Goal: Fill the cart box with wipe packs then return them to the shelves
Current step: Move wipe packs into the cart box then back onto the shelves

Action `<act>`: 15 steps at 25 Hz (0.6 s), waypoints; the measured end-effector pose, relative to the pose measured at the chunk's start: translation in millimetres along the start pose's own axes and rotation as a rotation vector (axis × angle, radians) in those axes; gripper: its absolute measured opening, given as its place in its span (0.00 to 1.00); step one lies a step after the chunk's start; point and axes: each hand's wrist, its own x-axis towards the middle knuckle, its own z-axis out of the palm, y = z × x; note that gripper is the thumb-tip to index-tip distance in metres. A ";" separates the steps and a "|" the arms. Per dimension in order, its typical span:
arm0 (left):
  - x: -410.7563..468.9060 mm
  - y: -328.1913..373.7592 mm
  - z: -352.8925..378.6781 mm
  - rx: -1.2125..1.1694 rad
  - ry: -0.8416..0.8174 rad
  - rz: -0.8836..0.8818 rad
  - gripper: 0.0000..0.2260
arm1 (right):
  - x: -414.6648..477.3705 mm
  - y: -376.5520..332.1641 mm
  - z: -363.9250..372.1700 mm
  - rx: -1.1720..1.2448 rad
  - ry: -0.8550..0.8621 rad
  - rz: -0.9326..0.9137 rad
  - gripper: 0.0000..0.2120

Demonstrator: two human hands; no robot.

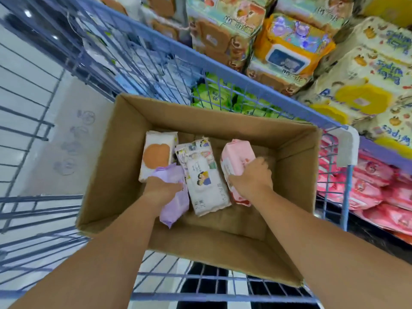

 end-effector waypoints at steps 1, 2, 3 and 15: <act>8.5 -6.0 7.0 -0.014 -0.016 0.036 0.33 | 3.6 0.4 10.6 0.004 0.007 -0.012 0.42; 9.8 -10.0 13.8 0.009 -0.004 0.057 0.34 | 4.5 1.0 19.7 0.002 0.016 -0.027 0.41; 11.6 -15.1 18.9 0.037 0.019 0.086 0.35 | 4.6 1.2 26.6 -0.004 0.029 -0.043 0.40; -58.3 22.2 -1.1 0.599 -0.043 0.357 0.24 | -42.2 -0.6 -33.5 -0.418 0.056 -0.417 0.34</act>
